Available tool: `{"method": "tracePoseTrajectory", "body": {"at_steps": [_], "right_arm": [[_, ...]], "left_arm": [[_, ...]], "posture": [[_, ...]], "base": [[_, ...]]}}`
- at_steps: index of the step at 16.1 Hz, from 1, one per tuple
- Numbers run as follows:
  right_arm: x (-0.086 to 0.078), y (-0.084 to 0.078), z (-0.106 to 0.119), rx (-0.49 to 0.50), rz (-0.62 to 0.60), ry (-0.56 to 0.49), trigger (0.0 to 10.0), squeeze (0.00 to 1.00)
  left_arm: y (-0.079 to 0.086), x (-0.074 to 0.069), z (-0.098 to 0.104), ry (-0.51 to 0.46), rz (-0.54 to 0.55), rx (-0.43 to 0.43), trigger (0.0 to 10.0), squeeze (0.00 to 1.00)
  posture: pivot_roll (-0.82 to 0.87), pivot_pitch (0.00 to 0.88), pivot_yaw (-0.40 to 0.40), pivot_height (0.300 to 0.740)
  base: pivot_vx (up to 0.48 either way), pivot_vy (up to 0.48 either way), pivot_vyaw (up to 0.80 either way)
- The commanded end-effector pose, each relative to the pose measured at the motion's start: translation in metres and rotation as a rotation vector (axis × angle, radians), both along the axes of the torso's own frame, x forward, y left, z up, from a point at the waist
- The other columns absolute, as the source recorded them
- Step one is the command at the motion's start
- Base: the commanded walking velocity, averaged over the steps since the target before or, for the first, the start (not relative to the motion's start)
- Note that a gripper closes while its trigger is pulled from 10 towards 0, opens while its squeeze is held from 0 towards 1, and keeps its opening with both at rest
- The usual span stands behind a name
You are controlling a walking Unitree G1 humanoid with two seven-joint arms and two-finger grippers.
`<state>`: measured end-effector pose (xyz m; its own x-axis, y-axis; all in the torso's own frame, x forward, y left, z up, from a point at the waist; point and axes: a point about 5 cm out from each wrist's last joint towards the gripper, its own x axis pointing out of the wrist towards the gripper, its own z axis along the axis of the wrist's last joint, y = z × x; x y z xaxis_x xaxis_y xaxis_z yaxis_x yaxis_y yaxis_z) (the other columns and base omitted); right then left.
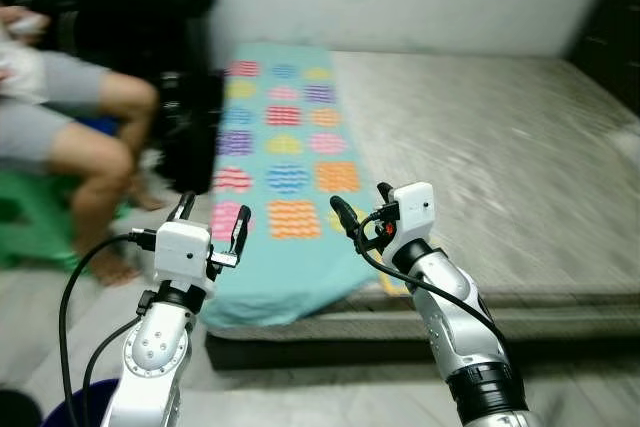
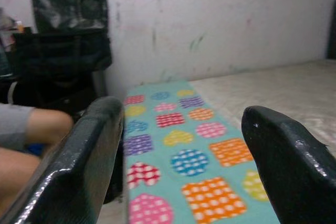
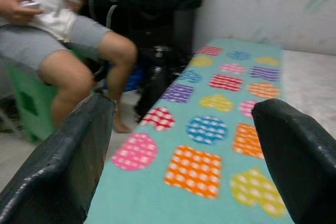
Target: Clean up the room
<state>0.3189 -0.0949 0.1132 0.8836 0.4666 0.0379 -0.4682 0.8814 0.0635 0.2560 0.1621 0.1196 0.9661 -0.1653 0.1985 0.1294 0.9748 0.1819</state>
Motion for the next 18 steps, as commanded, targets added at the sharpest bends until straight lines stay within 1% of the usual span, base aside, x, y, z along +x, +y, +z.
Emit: {"method": "tracePoseTrajectory", "body": {"at_steps": [1,3,6,8,9,11,12,14,15,17,18], "right_arm": [[-0.0022,-0.0046,0.0002,-0.008,-0.014,0.001,10.0,0.0],[-0.0043,-0.0044,0.0007,-0.01,-0.017,0.0,10.0,0.0],[-0.0059,-0.005,0.0005,-0.023,-0.016,0.005,10.0,0.0],[-0.0051,-0.0056,0.0017,-0.025,-0.017,0.002,10.0,0.0],[-0.0052,-0.0061,0.0023,-0.027,-0.018,0.0,10.0,0.0],[-0.0063,-0.0076,0.0018,-0.019,-0.024,0.007,10.0,0.0],[-0.0066,-0.0076,0.0016,-0.012,-0.027,0.01,10.0,0.0],[-0.0066,-0.0076,0.0016,-0.011,-0.035,0.013,10.0,0.0],[-0.007,-0.0074,0.0024,-0.028,-0.03,-0.001,10.0,0.0],[-0.0087,-0.0045,0.0031,-0.031,-0.014,-0.006,10.0,0.0],[-0.0091,-0.0036,0.0026,-0.034,-0.011,-0.006,10.0,0.0]], "left_arm": [[-0.0035,0.0013,0.0044,-0.003,-0.017,-0.002,10.0,0.0],[-0.0047,0.0007,0.0018,0.014,-0.023,-0.004,10.0,0.0],[-0.0057,0.0022,0.0045,0.017,-0.032,-0.004,10.0,0.0],[-0.006,0.0029,0.0041,0.025,-0.026,-0.019,10.0,0.0],[-0.006,0.0029,0.0043,0.02,-0.011,-0.028,10.0,0.0],[-0.0039,0.0042,0.0024,0.041,0.009,-0.029,10.0,0.0],[-0.0011,0.0055,0.0029,0.039,0.039,-0.03,10.0,0.0],[-0.0006,0.0069,0.0038,0.034,0.049,-0.03,10.0,0.0],[-0.0022,0.0071,0.0039,0.033,0.046,-0.023,10.0,0.0],[-0.0039,0.0066,0.0039,0.033,0.048,0.01,10.0,0.0],[-0.0047,0.0067,0.0034,0.036,0.042,0.011,10.0,0.0]], "posture": [[-0.09,0.0,-0.061,0.74],[-0.09,0.0,-0.062,0.74],[-0.09,0.0,-0.063,0.74],[-0.09,0.0,-0.063,0.74],[-0.08,0.001,-0.062,0.74],[-0.08,0.004,-0.06,0.74],[-0.08,0.004,-0.06,0.74],[-0.08,0.005,-0.06,0.74],[-0.08,0.005,-0.059,0.74],[-0.08,0.004,-0.06,0.74],[-0.08,0.003,-0.061,0.74]], "base": [[0.368,0.0,0.0],[0.39,0.0,0.0],[0.401,0.0,0.0],[0.304,0.0,0.0],[0.0,0.0,0.0],[0.0,0.0,0.0],[0.0,0.0,0.0],[0.0,0.0,0.0],[0.0,0.0,0.0],[0.0,0.0,0.63],[0.0,0.0,0.8]]}}
